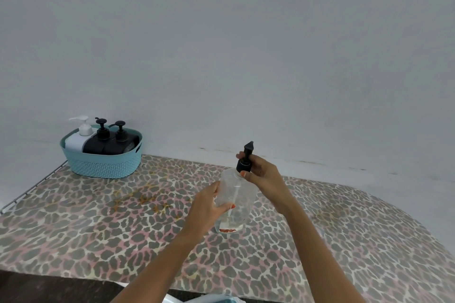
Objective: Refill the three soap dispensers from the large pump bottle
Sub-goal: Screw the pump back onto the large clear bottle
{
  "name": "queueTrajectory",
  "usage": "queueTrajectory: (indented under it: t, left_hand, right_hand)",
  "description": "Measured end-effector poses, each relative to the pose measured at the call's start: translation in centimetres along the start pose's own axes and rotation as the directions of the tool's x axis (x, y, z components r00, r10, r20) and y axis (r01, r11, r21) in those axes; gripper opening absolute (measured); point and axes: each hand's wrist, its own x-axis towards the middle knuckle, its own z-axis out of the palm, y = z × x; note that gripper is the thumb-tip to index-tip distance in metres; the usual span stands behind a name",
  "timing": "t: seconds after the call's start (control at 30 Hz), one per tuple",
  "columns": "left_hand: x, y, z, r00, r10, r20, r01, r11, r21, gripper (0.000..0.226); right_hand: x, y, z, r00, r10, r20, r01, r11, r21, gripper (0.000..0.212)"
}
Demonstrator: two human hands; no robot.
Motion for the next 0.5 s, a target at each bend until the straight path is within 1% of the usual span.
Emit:
queueTrajectory:
  t: [0.07, 0.2, 0.27, 0.3, 0.33, 0.4, 0.5]
  left_hand:
    - [0.0, 0.0, 0.0, 1.000, 0.001, 0.000, -0.001, 1.000, 0.007, 0.054]
    - [-0.1, 0.1, -0.1, 1.000, 0.010, 0.004, -0.010, 1.000, 0.006, 0.051]
    - [-0.1, 0.0, 0.0, 1.000, 0.012, 0.004, -0.012, 1.000, 0.007, 0.051]
    - [-0.1, 0.0, 0.0, 1.000, 0.014, 0.000, -0.014, 1.000, 0.002, 0.051]
    - [-0.1, 0.0, -0.1, 1.000, 0.014, -0.004, -0.014, 1.000, -0.001, 0.050]
    - [0.0, -0.1, 0.0, 1.000, 0.015, -0.007, -0.015, 1.000, -0.001, 0.051]
    - [0.1, -0.2, 0.1, 1.000, 0.018, -0.007, -0.018, 1.000, -0.001, 0.052]
  right_hand:
    - [0.2, 0.2, -0.2, 0.998, 0.002, -0.062, -0.003, 1.000, -0.007, 0.044]
    - [0.8, 0.2, 1.1, 0.973, -0.032, -0.230, -0.008, 0.985, -0.172, 0.046]
    - [0.9, 0.2, 1.9, 0.951, -0.046, -0.305, -0.010, 0.984, -0.178, 0.049]
    - [0.9, 0.2, 2.2, 0.950, -0.054, -0.308, 0.003, 0.986, -0.166, 0.050]
    - [0.9, 0.2, 2.5, 0.957, -0.057, -0.286, 0.010, 0.987, -0.163, 0.051]
    - [0.7, 0.2, 2.3, 0.980, -0.020, -0.198, -0.012, 0.987, -0.158, 0.055]
    - [0.3, 0.1, 0.7, 0.998, 0.049, -0.032, -0.049, 0.999, 0.002, 0.055]
